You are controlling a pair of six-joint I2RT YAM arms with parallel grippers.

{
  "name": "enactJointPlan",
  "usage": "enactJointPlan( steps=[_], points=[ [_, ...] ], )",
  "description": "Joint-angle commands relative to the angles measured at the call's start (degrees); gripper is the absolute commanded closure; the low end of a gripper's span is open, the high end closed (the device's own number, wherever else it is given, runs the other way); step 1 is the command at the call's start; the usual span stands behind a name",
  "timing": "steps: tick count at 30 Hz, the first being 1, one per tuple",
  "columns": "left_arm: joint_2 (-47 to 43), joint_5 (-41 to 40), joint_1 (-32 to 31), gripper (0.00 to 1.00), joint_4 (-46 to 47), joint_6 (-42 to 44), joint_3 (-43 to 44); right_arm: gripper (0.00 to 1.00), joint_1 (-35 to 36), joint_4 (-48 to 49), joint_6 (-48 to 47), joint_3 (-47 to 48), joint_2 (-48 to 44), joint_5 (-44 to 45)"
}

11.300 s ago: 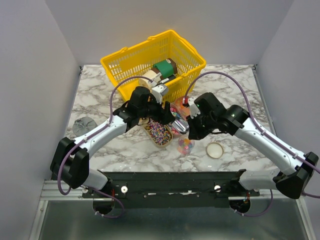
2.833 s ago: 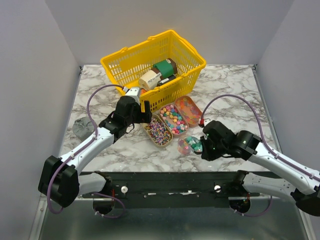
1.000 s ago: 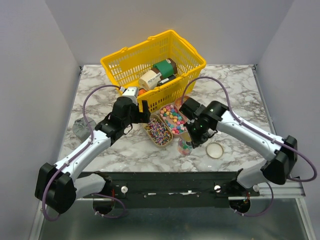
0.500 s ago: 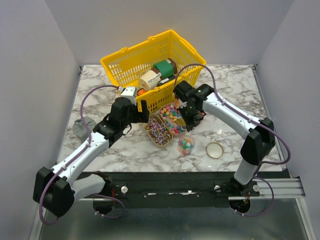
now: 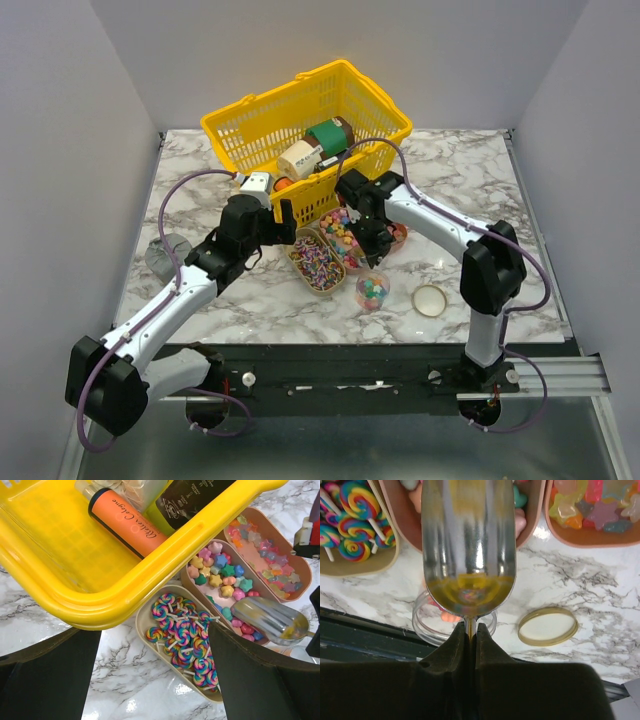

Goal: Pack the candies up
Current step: Scoop the fake candies from the storage box.

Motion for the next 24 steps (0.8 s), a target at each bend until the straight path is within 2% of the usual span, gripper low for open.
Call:
enactJointPlan(
  steps=[1,9,24],
  points=[
    [-0.08,-1.97,-0.41,0.01,0.53,0.76,-0.32,0.99,-0.76,1.24,-1.02,2.04,3.32,1.45],
    [-0.60,-2.58,-0.32,0.01,0.79,1.11,-0.67,0.99,-0.76,10.46,0.65,-3.84,4.56,6.10],
    [0.01,-3.02,-0.32,0.01,0.80,1.37,-0.58,0.99,-0.85,27.26,-2.95,-12.64,3.95,10.68]
  ],
)
